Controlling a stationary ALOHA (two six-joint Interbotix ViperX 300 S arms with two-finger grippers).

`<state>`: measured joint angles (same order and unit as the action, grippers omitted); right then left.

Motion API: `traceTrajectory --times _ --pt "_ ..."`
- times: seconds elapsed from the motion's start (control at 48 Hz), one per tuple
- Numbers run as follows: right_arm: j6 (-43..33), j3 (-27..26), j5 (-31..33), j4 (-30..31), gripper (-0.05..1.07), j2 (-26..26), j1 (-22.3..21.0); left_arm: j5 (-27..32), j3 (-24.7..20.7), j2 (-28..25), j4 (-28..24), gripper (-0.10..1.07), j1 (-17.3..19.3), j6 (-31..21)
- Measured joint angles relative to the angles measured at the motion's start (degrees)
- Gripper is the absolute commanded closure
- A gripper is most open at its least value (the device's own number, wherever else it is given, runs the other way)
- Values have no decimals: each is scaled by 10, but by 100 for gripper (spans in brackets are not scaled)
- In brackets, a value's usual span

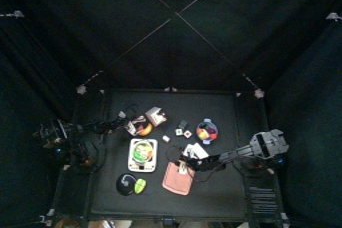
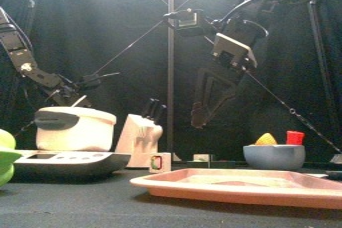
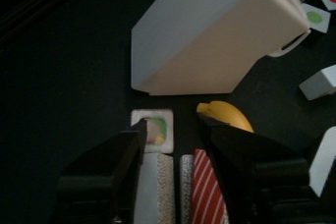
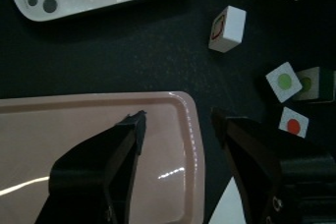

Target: Place sushi piece near salmon and egg sushi

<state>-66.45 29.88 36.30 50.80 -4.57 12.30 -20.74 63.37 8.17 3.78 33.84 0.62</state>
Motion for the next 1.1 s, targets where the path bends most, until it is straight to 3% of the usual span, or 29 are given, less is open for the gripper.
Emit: traceTrajectory --times 0.292,0.521,0.708,1.104 --pt "0 2 0 -1 14 0 0 13 9 28 0 8 0 1" --pt "0 2 -1 -1 14 0 -1 83 24 69 -1 8 0 2" --pt "0 2 -8 -1 14 -1 -1 134 25 71 -4 8 1 0" --pt "3 3 -11 -2 14 -3 0 162 33 62 -8 8 36 -1"
